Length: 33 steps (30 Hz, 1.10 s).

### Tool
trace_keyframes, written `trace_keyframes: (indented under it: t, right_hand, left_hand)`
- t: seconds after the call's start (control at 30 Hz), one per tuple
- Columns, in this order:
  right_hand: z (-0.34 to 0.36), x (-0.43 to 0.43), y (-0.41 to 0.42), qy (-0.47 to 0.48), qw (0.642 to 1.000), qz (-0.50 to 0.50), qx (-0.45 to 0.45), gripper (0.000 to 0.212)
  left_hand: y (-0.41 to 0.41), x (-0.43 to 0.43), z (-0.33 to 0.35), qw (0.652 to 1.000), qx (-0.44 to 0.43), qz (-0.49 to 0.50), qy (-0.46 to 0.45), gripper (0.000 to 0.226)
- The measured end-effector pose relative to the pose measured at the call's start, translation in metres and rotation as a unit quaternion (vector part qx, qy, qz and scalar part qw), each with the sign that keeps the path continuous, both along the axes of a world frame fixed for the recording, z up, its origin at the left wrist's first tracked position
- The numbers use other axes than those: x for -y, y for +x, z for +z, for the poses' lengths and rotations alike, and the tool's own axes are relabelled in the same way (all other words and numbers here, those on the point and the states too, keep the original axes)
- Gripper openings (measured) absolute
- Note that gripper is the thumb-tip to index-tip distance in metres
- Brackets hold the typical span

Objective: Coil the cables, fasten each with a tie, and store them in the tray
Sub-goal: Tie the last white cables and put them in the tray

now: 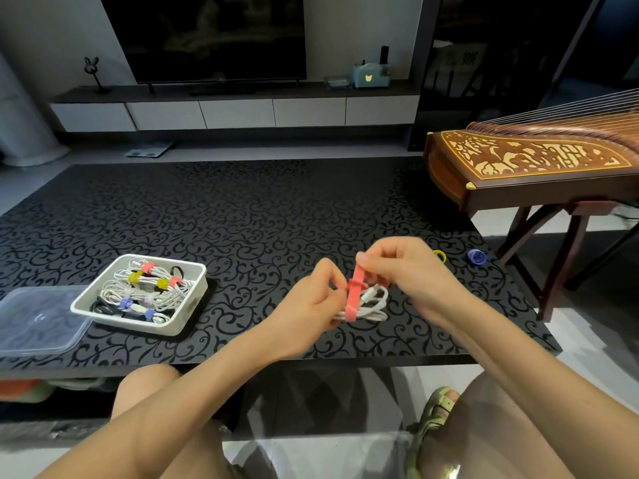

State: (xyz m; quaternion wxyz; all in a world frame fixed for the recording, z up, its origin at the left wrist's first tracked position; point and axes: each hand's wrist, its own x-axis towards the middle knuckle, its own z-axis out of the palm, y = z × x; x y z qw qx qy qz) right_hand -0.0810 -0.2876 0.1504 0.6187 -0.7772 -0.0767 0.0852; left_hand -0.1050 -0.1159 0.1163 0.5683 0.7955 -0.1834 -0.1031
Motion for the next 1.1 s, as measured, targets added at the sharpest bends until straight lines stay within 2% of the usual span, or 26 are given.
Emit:
trace_keyframes:
  t: [0.07, 0.13, 0.2, 0.27, 0.33, 0.4, 0.5, 0.6, 0.8, 0.97, 1.1]
  right_hand:
    - [0.017, -0.002, 0.002, -0.151, 0.978, 0.011, 0.143, 0.023]
    - [0.030, -0.010, -0.002, -0.301, 0.908, 0.004, 0.291, 0.023]
    - [0.036, -0.020, -0.009, -0.334, 0.859, 0.012, 0.389, 0.024]
    - [0.033, -0.024, -0.013, -0.309, 0.857, 0.008, 0.412, 0.021]
    - [0.025, -0.022, -0.008, -0.254, 0.899, -0.046, 0.354, 0.019]
    - [0.018, -0.021, -0.002, -0.217, 0.933, -0.096, 0.271, 0.019]
    - [0.010, -0.023, 0.004, -0.219, 0.946, -0.104, 0.213, 0.019]
    - [0.010, -0.021, 0.009, -0.249, 0.950, -0.094, 0.164, 0.018]
    - [0.021, -0.019, 0.012, -0.300, 0.944, -0.062, 0.121, 0.019]
    - [0.025, -0.015, 0.014, -0.289, 0.953, -0.045, 0.074, 0.018]
    - [0.026, -0.006, 0.020, -0.202, 0.978, -0.049, 0.014, 0.043]
  left_hand:
    - [-0.001, 0.008, -0.001, 0.998, -0.021, -0.023, 0.056, 0.010]
    - [-0.001, 0.015, -0.003, 0.995, -0.070, -0.035, 0.062, 0.010]
    - [0.001, 0.017, -0.005, 0.981, -0.187, -0.051, 0.016, 0.018]
    - [0.001, 0.017, -0.004, 0.958, -0.276, -0.072, -0.024, 0.023]
    - [0.002, 0.017, -0.003, 0.969, -0.247, -0.013, -0.027, 0.018]
    - [0.000, 0.016, -0.004, 0.991, -0.110, 0.069, 0.032, 0.019]
    - [-0.006, 0.011, -0.006, 0.986, 0.111, 0.087, 0.092, 0.016]
    - [-0.009, 0.005, -0.005, 0.965, 0.218, 0.049, 0.133, 0.010]
    - [-0.001, 0.011, 0.006, 0.941, 0.273, -0.033, 0.196, 0.023]
    - [0.004, 0.013, 0.018, 0.975, 0.159, -0.098, 0.120, 0.028]
    - [0.008, 0.017, 0.023, 0.975, 0.179, -0.099, 0.090, 0.029]
